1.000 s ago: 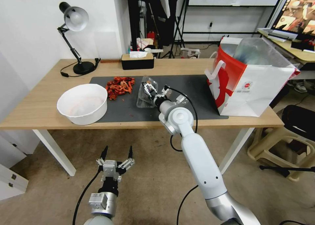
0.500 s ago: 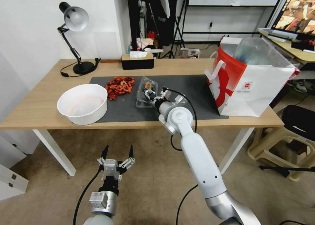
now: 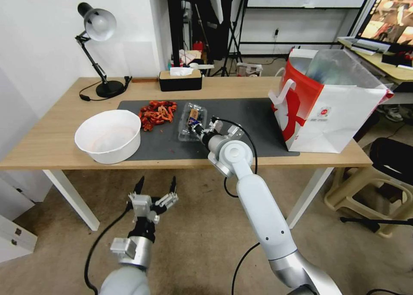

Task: Close the takeout container lid, then place the container into the takeout bag.

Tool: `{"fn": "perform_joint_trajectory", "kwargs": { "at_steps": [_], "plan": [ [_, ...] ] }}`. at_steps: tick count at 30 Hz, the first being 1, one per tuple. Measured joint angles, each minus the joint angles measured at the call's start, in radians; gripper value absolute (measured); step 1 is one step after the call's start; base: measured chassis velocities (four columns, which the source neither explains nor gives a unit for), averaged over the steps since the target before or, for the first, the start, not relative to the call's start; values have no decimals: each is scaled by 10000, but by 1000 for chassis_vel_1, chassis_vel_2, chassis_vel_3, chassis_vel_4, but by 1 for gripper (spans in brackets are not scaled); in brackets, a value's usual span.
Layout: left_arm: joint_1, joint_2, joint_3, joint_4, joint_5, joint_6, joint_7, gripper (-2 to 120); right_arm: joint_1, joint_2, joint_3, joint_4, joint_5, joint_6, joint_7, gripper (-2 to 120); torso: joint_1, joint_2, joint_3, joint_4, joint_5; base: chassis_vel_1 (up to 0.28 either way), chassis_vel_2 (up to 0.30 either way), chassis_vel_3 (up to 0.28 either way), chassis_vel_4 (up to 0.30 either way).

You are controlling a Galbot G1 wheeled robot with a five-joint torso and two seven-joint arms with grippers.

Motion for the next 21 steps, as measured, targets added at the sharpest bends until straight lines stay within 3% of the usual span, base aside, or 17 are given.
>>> {"fn": "perform_joint_trajectory", "kwargs": {
  "at_steps": [7, 10, 11, 18, 21],
  "plan": [
    [-1295, 644, 152, -182, -2352, 252, 52, 100, 12, 0, -6, 0, -7, -88, 105, 0, 1, -1, 0, -1, -1, 0, 0, 0, 0],
    [-2196, 1077, 223, -286, -4003, 616, 76, 100, 12, 0, -25, 0, 4, -133, 135, 0, 0, -1, 0, 0, -1, 0, 0, 0, 0],
    [-2196, 1077, 223, -286, -4003, 616, 76, 100, 12, 0, -25, 0, 4, -133, 135, 0, 0, -1, 0, 0, -1, 0, 0, 0, 0],
    [-3748, 1584, 360, -281, -6997, 1711, 134, 100, -3, -6, -40, 27, 5, -188, 149, 0, 0, -1, 0, -1, 0, 0, 0, 0, 0],
    [-4159, 1646, 428, -62, -7529, 1922, 321, 100, -29, -41, -40, 38, 10, -197, 147, 0, 1, -1, 0, -1, -1, 0, 0, 0, 0]
  ]
}}
